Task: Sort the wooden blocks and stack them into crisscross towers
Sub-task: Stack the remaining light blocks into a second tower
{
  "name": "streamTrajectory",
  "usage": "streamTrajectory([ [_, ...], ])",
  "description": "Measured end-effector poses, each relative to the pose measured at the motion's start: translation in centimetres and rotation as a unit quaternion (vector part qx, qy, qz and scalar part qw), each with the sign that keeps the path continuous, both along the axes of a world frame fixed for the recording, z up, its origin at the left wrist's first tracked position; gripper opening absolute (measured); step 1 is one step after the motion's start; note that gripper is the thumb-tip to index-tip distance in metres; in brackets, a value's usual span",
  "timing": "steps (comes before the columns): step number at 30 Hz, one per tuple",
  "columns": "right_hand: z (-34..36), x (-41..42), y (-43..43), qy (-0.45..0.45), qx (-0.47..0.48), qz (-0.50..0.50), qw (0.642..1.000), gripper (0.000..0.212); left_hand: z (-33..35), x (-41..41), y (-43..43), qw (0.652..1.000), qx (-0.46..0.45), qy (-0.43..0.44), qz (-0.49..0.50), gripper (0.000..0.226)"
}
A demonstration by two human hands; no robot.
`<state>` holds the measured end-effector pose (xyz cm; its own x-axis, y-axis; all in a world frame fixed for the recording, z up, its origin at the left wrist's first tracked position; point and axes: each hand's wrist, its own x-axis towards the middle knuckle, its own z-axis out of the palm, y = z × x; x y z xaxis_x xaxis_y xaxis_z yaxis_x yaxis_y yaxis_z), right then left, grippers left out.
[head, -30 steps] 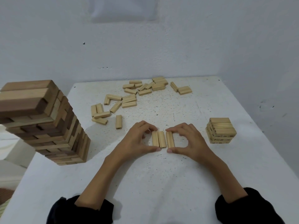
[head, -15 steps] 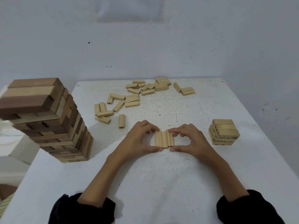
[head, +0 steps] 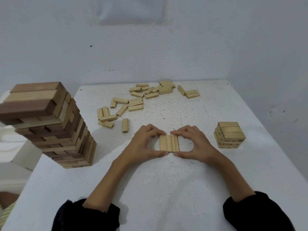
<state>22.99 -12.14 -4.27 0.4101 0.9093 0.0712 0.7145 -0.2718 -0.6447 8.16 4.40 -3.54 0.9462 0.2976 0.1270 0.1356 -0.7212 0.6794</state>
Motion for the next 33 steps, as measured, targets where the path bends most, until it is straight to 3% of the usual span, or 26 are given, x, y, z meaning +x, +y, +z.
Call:
streamTrajectory([
  [12,0.7,-0.5,0.4,-0.012,0.026,0.012,1.0,0.062,0.7,0.2,-0.3,0.999,-0.028,-0.017,-0.001,0.055],
  [22,6.0,1.3,-3.1,-0.048,0.067,0.001,0.997,0.059,5.0,3.2,-2.4,0.996,0.004,-0.068,-0.052,0.054],
  [33,8.3,8.2,-9.8,-0.037,0.007,-0.033,0.999,0.051,7.0,11.2,-8.0,0.992,0.036,-0.06,-0.107,0.05],
])
